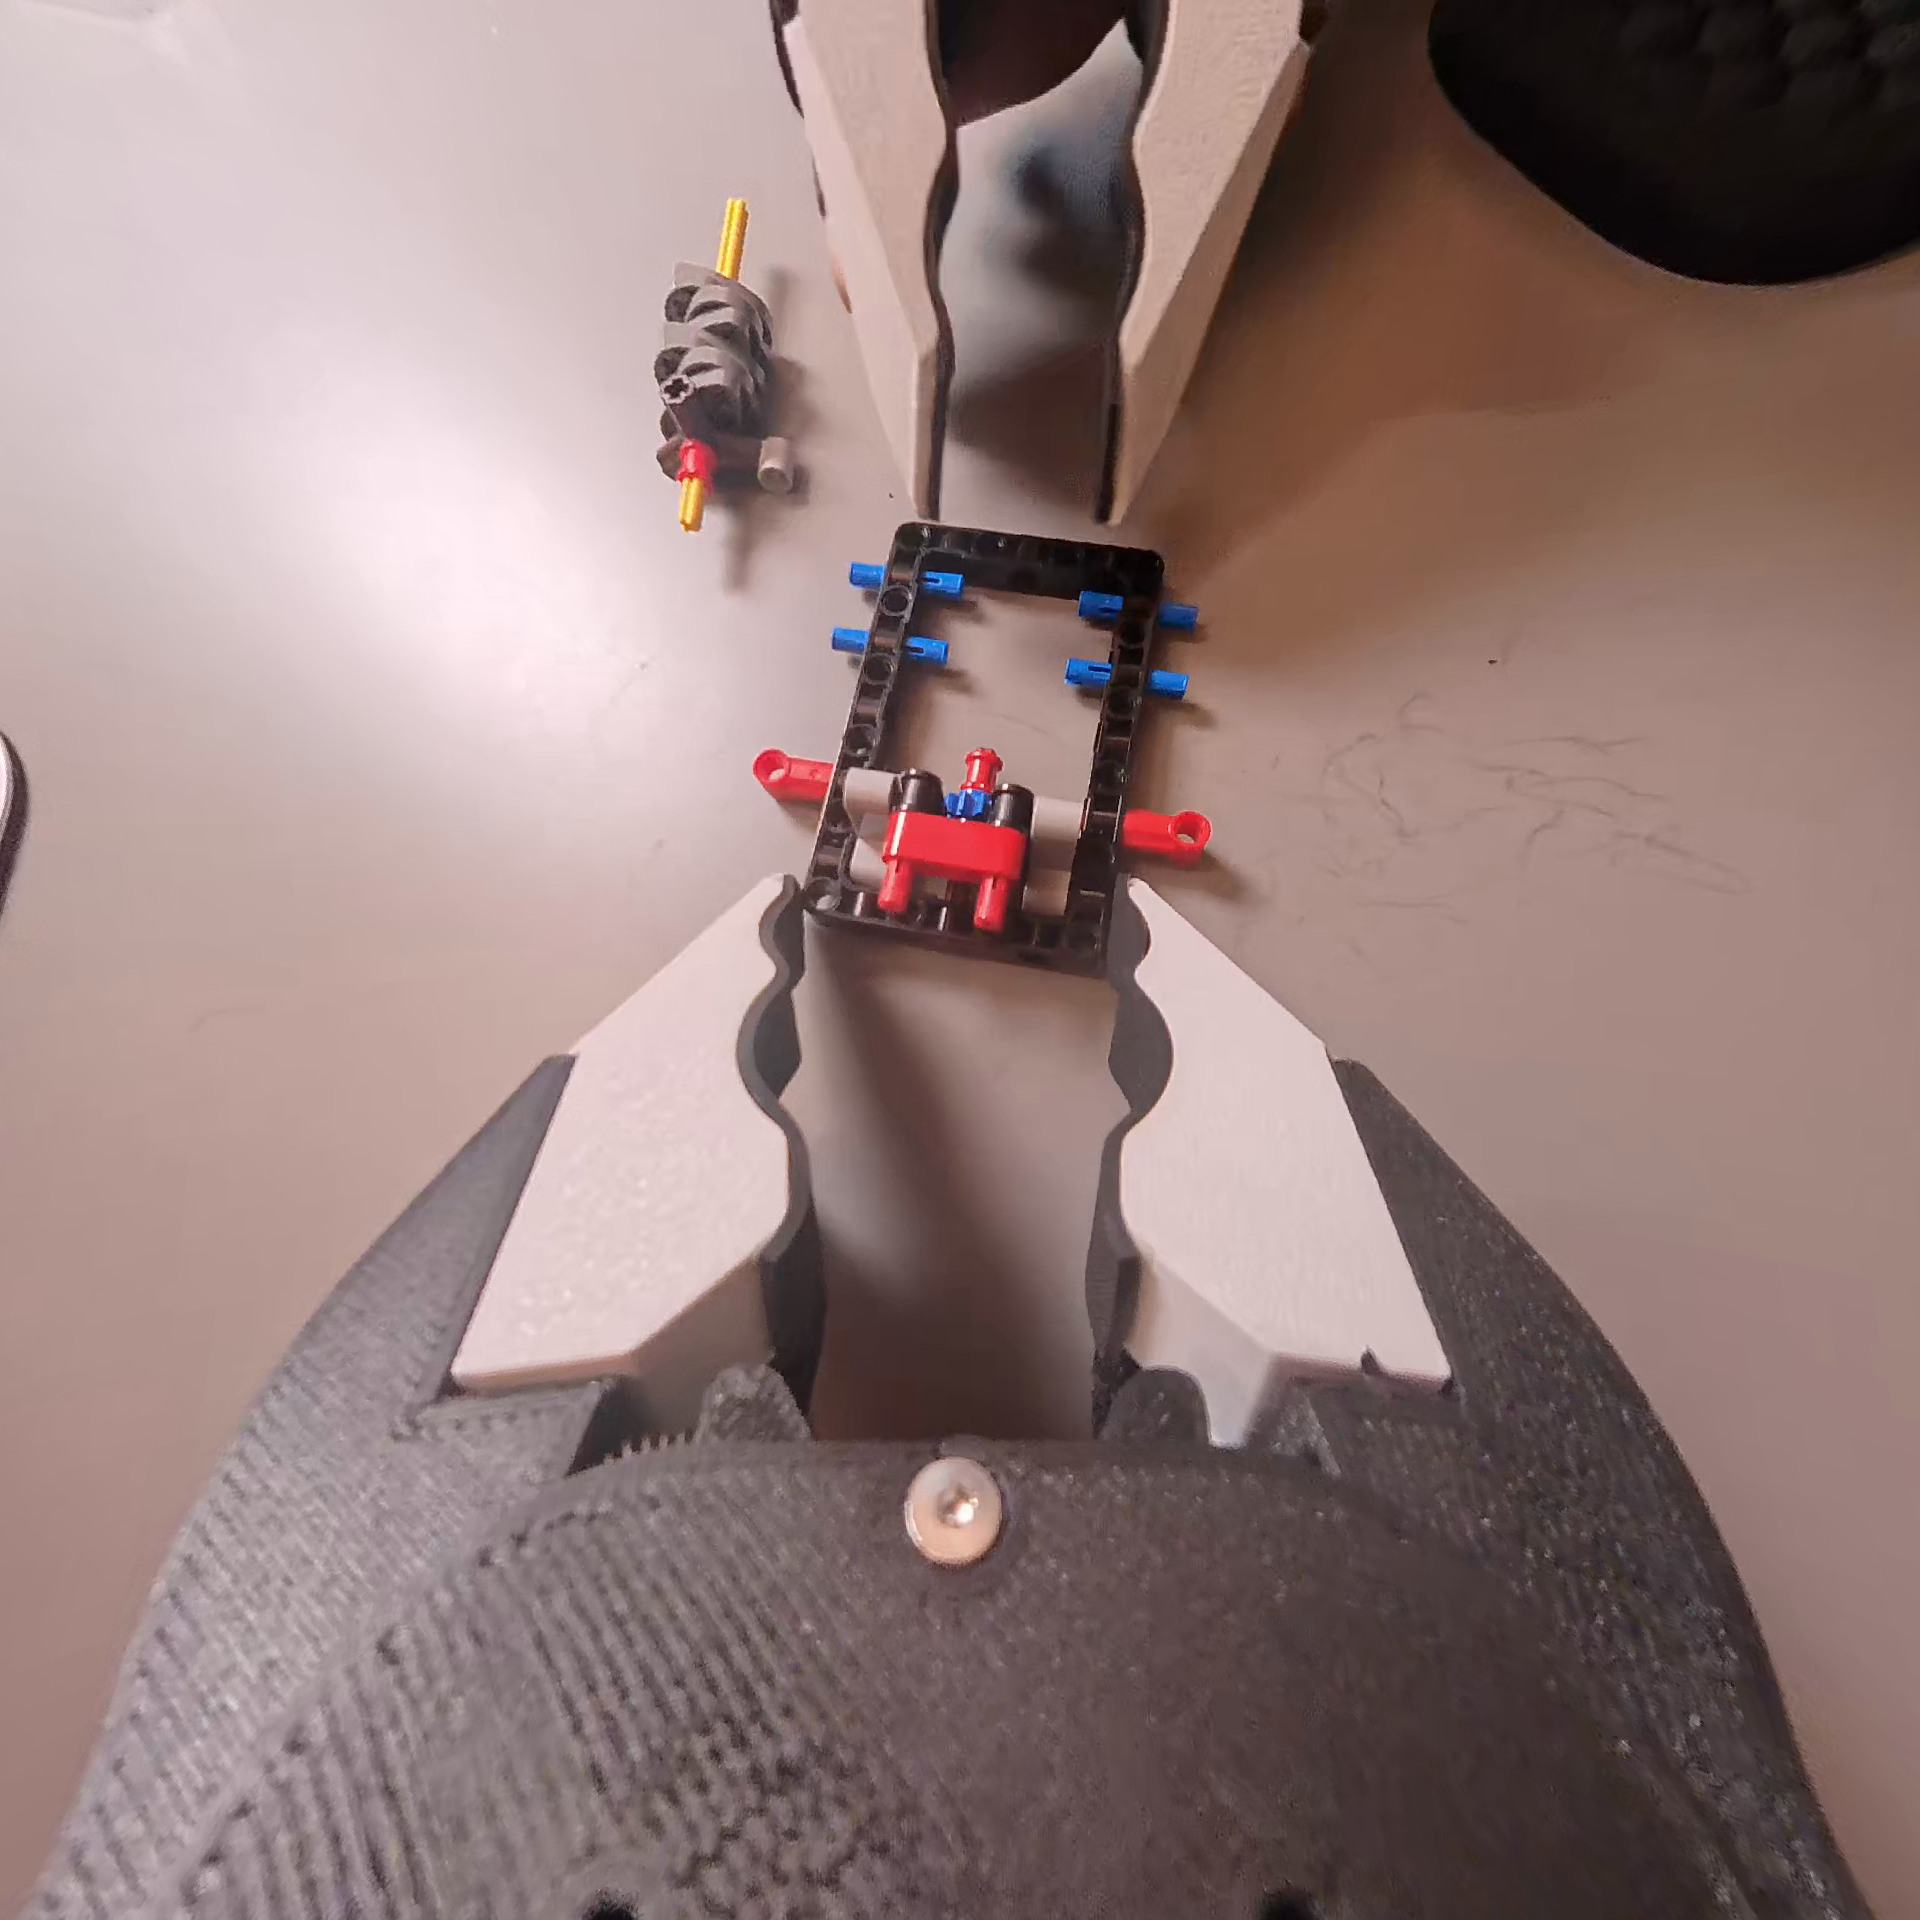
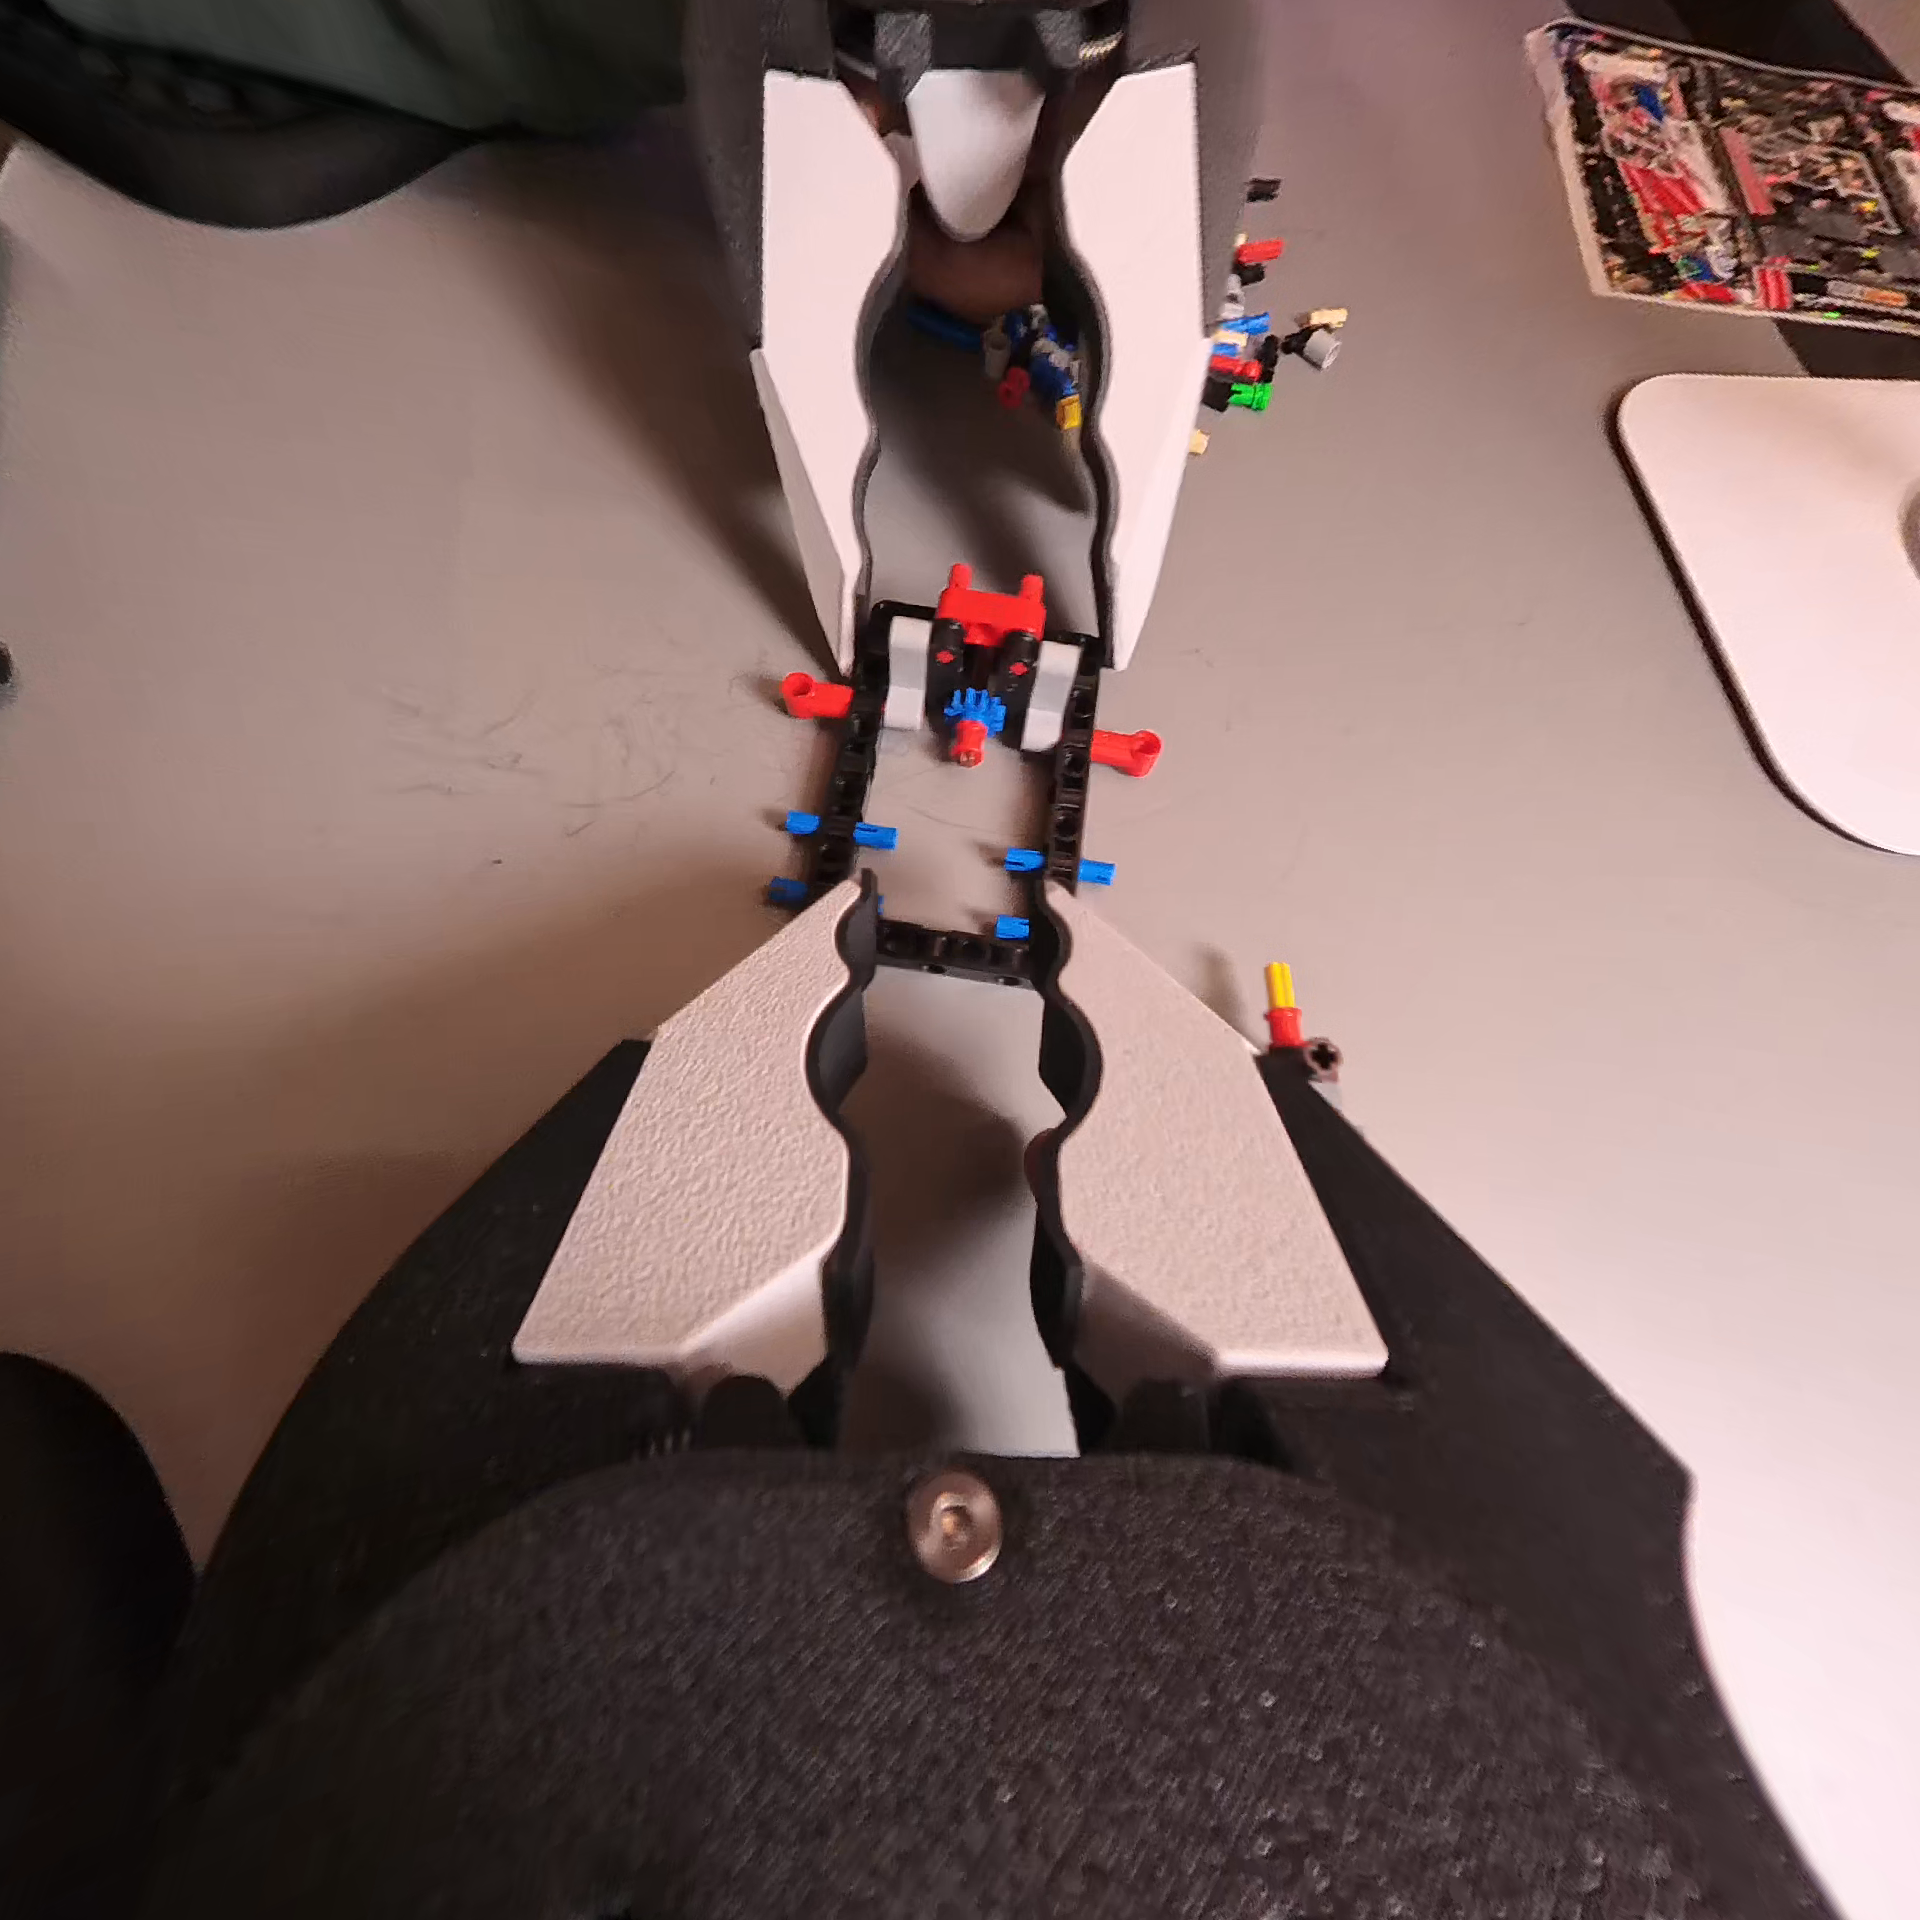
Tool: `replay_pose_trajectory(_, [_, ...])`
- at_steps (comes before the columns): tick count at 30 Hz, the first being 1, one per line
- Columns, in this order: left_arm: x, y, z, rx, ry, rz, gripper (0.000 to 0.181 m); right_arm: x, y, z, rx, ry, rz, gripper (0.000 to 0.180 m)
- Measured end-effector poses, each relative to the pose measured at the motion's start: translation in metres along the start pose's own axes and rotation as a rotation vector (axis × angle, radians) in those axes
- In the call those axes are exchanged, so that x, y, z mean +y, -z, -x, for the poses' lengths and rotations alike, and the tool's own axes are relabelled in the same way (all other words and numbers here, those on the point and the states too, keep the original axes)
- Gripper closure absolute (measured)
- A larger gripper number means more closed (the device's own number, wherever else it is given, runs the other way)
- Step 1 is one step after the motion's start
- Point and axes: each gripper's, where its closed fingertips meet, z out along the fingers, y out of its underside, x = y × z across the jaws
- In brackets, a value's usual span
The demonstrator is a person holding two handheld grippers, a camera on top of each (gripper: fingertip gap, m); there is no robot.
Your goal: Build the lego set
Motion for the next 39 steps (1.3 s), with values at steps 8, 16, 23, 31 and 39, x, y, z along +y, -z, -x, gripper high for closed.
replay_pose_trajectory(8, [0.002, 0.002, 0.0, -0.017, -0.009, 0.029, 0.123, 0.003, -0.015, 0.017, -0.016, 0.07, 0.111, 0.147])
replay_pose_trajectory(16, [0.004, 0.005, 0.006, -0.043, -0.003, 0.028, 0.123, 0.0, -0.021, 0.026, -0.033, 0.063, 0.166, 0.161])
replay_pose_trajectory(23, [0.003, 0.005, 0.006, -0.047, -0.015, 0.022, 0.122, -0.002, -0.025, 0.029, -0.043, 0.056, 0.179, 0.156])
replay_pose_trajectory(31, [0.001, 0.006, 0.005, -0.049, -0.026, 0.016, 0.123, 0.003, -0.026, 0.02, 0.016, 0.039, 0.235, 0.174])
replay_pose_trajectory(39, [0.0, 0.023, 0.031, -0.181, 0.011, 0.0, 0.13, -0.005, -0.031, 0.008, 0.123, -0.166, 0.198, 0.173])
